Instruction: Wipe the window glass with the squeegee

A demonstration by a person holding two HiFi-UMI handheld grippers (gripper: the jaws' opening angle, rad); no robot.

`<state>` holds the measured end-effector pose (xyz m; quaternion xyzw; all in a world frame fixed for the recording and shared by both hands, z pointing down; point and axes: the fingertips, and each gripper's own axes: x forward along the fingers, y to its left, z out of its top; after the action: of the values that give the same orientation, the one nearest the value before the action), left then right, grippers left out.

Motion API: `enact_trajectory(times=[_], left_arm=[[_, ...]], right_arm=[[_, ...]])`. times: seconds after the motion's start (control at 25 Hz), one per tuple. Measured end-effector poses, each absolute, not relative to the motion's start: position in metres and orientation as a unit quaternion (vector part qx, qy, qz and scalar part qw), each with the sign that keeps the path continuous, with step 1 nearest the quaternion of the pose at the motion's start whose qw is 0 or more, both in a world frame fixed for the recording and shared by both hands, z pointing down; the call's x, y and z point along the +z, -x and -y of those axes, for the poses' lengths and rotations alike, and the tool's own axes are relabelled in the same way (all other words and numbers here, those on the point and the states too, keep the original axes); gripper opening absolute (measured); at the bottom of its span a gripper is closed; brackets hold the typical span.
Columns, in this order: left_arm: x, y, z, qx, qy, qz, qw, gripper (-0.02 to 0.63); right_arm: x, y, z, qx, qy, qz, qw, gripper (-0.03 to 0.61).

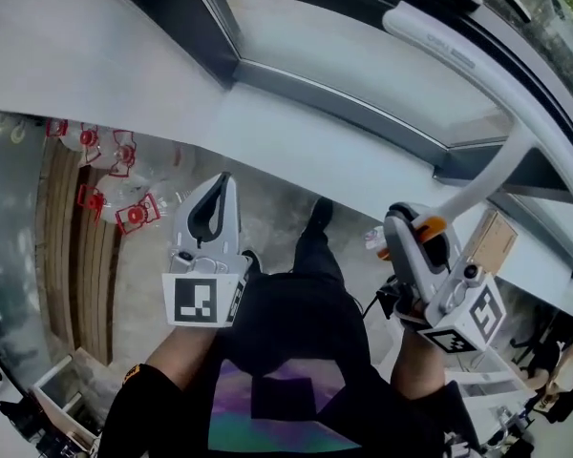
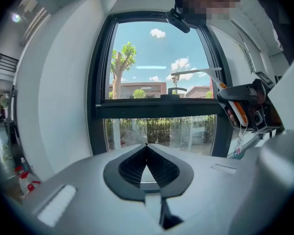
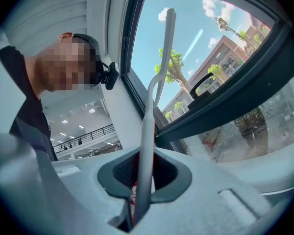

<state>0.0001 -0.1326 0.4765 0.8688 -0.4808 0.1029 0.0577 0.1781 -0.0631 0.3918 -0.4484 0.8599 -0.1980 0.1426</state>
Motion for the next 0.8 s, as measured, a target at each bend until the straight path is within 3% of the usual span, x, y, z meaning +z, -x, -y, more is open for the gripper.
enact_trajectory(times=[0.52, 0.8], left_arm=[[0.502, 0.19, 0.003, 0.054, -0.874, 0.472, 0.1, 0.011], [0.481, 0.258, -0.023, 0.029, -0.861, 0.495, 0.111, 0.011]], right_arm=[[0.427, 0.039, -0.055, -0.271, 0.433, -0.852, 0.115, 0.026], [0.405, 0.113, -0.083, -0.276, 0.398, -0.872, 0.074, 0.025]])
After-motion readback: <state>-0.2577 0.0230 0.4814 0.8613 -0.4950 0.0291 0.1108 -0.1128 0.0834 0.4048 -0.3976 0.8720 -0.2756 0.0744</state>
